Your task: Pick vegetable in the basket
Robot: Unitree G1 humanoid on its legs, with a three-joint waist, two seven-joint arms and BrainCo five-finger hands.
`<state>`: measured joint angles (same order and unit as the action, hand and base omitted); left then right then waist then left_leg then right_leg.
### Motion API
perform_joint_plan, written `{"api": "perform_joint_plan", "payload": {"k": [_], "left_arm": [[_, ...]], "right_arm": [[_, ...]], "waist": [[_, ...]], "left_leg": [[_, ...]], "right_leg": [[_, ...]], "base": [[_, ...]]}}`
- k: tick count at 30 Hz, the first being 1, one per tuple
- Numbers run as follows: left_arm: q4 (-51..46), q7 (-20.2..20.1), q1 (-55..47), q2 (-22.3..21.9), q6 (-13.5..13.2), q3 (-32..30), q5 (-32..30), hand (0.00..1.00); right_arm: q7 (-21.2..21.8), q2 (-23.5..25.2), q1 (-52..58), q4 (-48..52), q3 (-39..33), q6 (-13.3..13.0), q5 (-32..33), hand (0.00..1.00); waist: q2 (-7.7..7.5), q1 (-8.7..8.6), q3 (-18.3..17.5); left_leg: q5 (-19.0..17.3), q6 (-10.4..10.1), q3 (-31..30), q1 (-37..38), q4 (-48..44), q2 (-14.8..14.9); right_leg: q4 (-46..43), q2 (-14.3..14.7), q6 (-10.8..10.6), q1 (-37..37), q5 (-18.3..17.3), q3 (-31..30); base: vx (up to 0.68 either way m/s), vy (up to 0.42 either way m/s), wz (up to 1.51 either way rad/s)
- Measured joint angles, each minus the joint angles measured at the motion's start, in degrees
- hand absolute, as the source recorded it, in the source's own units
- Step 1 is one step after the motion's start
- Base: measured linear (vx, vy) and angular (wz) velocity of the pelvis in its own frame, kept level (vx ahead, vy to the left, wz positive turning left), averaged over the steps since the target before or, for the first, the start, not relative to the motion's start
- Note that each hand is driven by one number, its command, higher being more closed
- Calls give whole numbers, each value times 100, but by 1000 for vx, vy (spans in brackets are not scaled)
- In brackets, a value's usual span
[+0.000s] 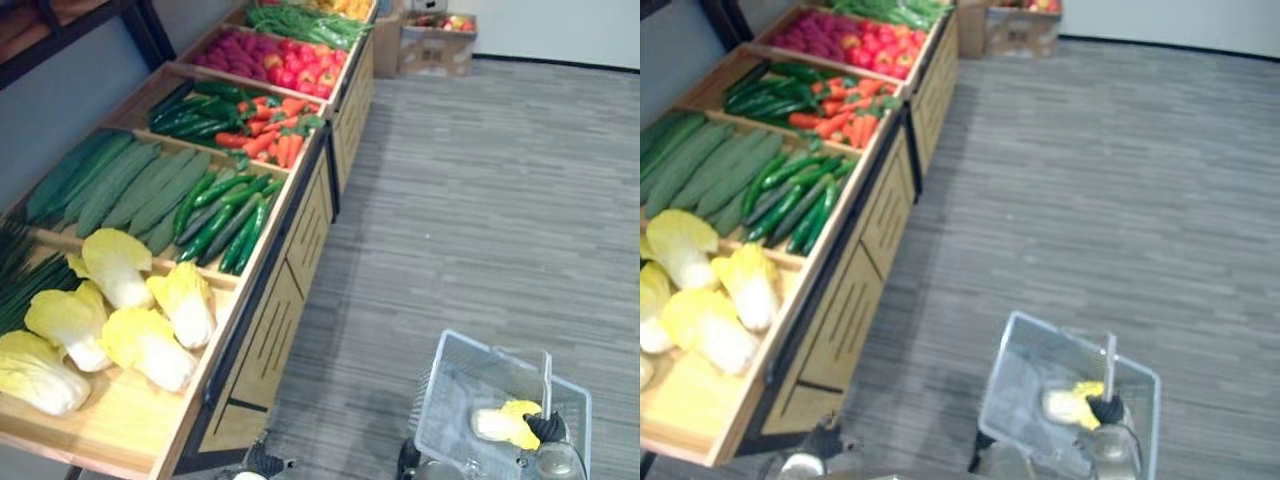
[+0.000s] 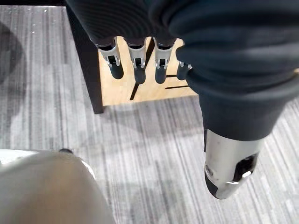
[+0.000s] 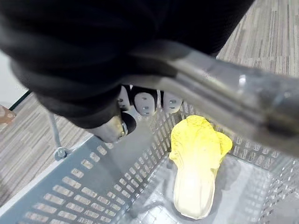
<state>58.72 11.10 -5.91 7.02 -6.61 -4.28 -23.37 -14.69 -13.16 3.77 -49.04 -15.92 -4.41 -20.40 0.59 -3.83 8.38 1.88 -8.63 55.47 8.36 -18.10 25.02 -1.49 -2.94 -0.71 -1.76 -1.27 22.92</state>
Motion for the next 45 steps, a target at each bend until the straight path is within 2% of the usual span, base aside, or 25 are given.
{"api": "perform_joint_plan", "payload": {"k": [1, 2, 4, 7, 9, 11, 15, 17, 18, 19, 21, 23, 24, 25, 26, 27, 29, 31, 32, 34, 36, 37, 38, 40, 45], "left_arm": [[-10, 13, -3, 21, 42, -92, -3, 0], [-14, 118, -9, 22, 66, -185, 2, 0], [26, 190, -65, -31, 87, -179, 24, 0], [48, 267, -138, -51, 83, -168, 73, 0], [44, 275, -157, -110, 64, -169, 73, 0], [30, 329, -180, -251, 53, -183, 75, 0], [3, 355, -171, -243, 57, -279, 57, 0], [-61, 387, -206, -242, 47, -579, 55, 0], [-41, 378, -260, -256, 63, -578, 55, 0], [-38, 369, -435, -320, 65, -518, 55, 0], [67, 367, -577, -355, 97, -503, 54, 0], [79, 375, -650, -220, 99, -464, 7, 0], [67, 374, -657, -185, 96, -427, 2, 0], [42, 376, -663, -113, 98, -323, 3, 0], [35, 364, -678, 57, 100, -126, 2, 0], [18, 365, -671, 106, 101, -29, 4, 0], [-123, 367, -631, 254, 94, 125, 1, 0], [-232, 369, -551, 340, 94, 66, 5, 0], [-245, 369, -488, 336, 97, 34, 9, 0], [-352, 366, -446, 314, 85, -56, 5, 0], [-418, 362, -462, 292, 79, -174, 2, 0], [-337, 359, -416, 220, 106, -280, -10, 0], [-304, 330, -429, 148, 87, -287, -42, 0], [-221, 318, -418, 108, 49, -282, -44, 0], [-164, 318, -394, 114, 49, -287, -54, 0]], "right_arm": [[-1, -7, -9, 58, 88, -1, -9, 100], [-17, -113, -150, 117, 236, -11, -64, 100], [-21, -253, -349, 90, 471, -12, -205, 100], [-19, -253, -396, 90, 752, -39, -204, 100], [-33, -281, -395, 94, 728, -52, -202, 100], [-73, -381, -359, 126, 728, -59, -202, 100], [-99, -351, -252, 349, 755, 35, -192, 100], [-97, -214, -243, 432, 829, 28, -207, 100], [-95, -225, -272, 439, 873, 26, -208, 100], [-79, -293, -314, 494, 975, 7, -216, 100], [-4, -216, -237, 473, 1013, -5, -217, 100], [12, -151, -51, 498, 1000, -79, -214, 100], [5, -140, -57, 499, 983, -94, -213, 100], [-19, -105, -116, 497, 957, -97, -205, 100], [-92, -75, -313, 500, 902, -99, -206, 100], [-102, -82, -358, 500, 899, -101, -205, 100], [-117, -75, -423, 546, 917, -160, -207, 100], [-130, -75, -470, 542, 906, -213, -212, 100], [-128, -71, -508, 546, 906, -219, -213, 100], [-126, -67, -526, 542, 897, -214, -214, 100], [-122, -41, -490, 544, 826, -204, -215, 100], [-109, -47, -463, 490, 741, -177, -216, 100], [-105, 14, -619, 408, 718, -88, -216, 100], [-103, 84, -648, 404, 654, -78, -219, 100], [-134, 111, -387, 431, 233, 21, -213, 100]], "waist": [[-45, 19, 29], [-138, 145, 112], [-71, 289, 146], [-4, 386, 174], [100, 421, 215], [420, 547, 190], [404, 581, 230], [158, 716, 360], [178, 747, 317], [364, 783, 204], [282, 897, 76], [42, 844, -87], [30, 830, -84], [-48, 791, -38], [-147, 689, 50], [-191, 643, 115], [-290, 560, 222], [-288, 556, 262], [-277, 542, 270], [-299, 529, 274], [-384, 504, 232], [-362, 560, 252], [-197, 558, 287], [-90, 562, 324], [-227, 555, 273]], "left_leg": [[39, 85, -424, -186, -586, 231], [-461, 9, -1784, -525, -818, -117], [-980, 57, -2991, -727, -693, -762], [-1126, 52, -3771, -955, -161, -1415], [-1111, 69, -4082, -1138, 422, -1665], [-872, 152, -4344, -1228, 1115, -1793], [-961, 325, -4174, -1288, 568, -1862], [-1171, 343, -4288, -2118, -913, -1885], [-1213, 412, -4427, -2129, -574, -1960], [-992, 538, -4574, -2108, 119, -1928], [-922, 690, -4489, -1885, 298, -2049], [-1092, 804, -4488, -1507, 729, -2355], [-1100, 822, -4487, -1424, 781, -2368], [-1103, 874, -4444, -1246, 808, -2401], [-1192, 970, -4423, -832, 875, -2447], [-1223, 1006, -4443, -614, 927, -2428], [-1255, 1047, -4549, -192, 1043, -2368], [-1255, 1047, -4679, 215, 1213, -2179], [-1255, 1046, -4728, 318, 1206, -2076], [-1264, 1028, -4878, 404, 1196, -2030], [-1432, 745, -5016, 436, 1138, -2064], [-1644, 495, -5113, 476, 1078, -2060], [-1678, 441, -5166, 307, 972, -1853], [-1539, 469, -5212, 358, 1261, -1813], [-1337, 267, -5645, 425, 1120, -1782]], "right_leg": [[50, 39, 43, 74, 14, -164], [101, -7, 87, 92, 19, -579], [230, -12, 108, 93, 18, -1147], [242, -18, 109, 86, 17, -1640], [235, -17, 108, 63, 17, -1727], [208, 96, -13, 0, 94, -1792], [-28, -89, -114, 22, -156, -1705], [243, -256, -168, 338, -145, -1824], [249, -258, -218, 354, -154, -1889], [266, -137, -325, 409, -282, -1992], [-88, -267, -473, 404, -615, -2187], [-1984, -541, -847, -346, -1141, -2251], [-2600, -548, -904, -629, -1105, -2306], [-3528, -593, -1222, -1002, -912, -2408], [-4803, -642, -1549, -1448, -136, -2560], [-5236, -658, -1577, -1592, 193, -2547], [-6039, -861, -1247, -1861, 67, -2131], [-5822, -914, -716, -2005, -259, -1427], [-5205, -871, -528, -2007, -374, -1117], [-3645, -764, -482, -1885, -341, -769], [-1822, -568, -266, -1668, 302, -752], [-1238, -482, 18, -1525, 642, -761], [-1169, -301, 4, -1518, 679, -782], [-1326, -257, 32, -1526, 437, -777], [-2211, -486, -116, -1595, -348, -883]], "base": [[-66, -55, -86], [-50, -31, -109], [-17, 11, -141], [12, 54, -116], [-7, 128, -80], [49, 218, -76], [239, 169, -21], [193, 77, -21], [196, 68, -54], [225, 125, -75], [294, 163, -47], [334, 115, 7], [341, 123, -2], [412, 143, 1], [418, 102, 4], [412, 40, 30], [317, -14, 45], [333, -43, 36], [362, -90, 36], [430, -168, 52], [469, -241, 52], [452, -216, 16], [508, -249, 8], [273, -119, 6], [211, -64, 44]]}}
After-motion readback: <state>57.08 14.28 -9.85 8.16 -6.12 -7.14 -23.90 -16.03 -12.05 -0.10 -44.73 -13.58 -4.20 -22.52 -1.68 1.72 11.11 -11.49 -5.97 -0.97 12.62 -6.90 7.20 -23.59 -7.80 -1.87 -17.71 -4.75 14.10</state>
